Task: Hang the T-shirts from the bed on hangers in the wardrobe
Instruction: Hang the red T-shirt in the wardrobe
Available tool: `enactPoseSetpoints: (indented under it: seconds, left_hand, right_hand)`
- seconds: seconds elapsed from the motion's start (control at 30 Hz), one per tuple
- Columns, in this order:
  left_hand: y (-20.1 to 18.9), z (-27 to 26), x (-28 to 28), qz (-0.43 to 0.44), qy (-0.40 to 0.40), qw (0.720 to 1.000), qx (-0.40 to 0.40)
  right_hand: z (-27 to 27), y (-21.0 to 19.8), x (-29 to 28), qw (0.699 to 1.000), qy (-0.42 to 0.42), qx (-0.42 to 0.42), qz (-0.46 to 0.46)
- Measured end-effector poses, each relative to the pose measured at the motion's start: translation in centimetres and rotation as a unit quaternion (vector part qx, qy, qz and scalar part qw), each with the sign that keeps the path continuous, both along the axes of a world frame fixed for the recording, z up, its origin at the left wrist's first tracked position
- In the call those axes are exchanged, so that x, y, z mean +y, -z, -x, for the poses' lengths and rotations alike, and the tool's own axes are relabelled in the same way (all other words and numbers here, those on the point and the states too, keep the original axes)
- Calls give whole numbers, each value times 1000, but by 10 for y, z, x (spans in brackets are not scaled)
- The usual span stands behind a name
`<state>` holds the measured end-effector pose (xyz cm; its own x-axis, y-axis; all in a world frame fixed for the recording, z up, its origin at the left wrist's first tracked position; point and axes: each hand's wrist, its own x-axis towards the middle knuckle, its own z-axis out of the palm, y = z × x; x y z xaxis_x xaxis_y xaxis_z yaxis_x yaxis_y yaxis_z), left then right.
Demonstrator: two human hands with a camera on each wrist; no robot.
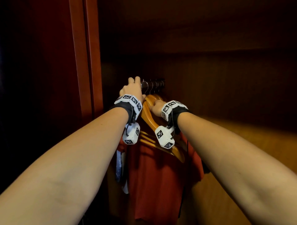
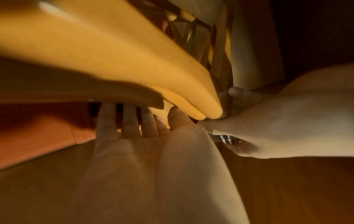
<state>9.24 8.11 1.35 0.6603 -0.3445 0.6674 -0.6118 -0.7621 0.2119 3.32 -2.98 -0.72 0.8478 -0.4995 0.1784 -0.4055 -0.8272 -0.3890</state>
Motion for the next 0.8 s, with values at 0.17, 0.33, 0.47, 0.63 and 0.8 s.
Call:
enactPoseSetpoints:
  seconds: [0.17,0.33,0.47,0.63,0.8]
  left_hand:
    - [1,-3,0,1,3,1000,-1]
    - [2,-4,1,0,6,1000,-1]
    - [2,-4,-1,2,3,1000,-2]
    - [-1,-2,2,-4,8,1000,4]
    - [-5,0,2,-28,3,1000,10]
  right_hand:
    - [-7,6,-5,999,14,-2,-47]
    - [-13,4,-10,996,32,40,-68]
    - [-22,2,-12,996,37,54,-59]
    - [-56,16,-42,997,57,8,-54]
    - [-9,-1,-15,993,51,-71,-86]
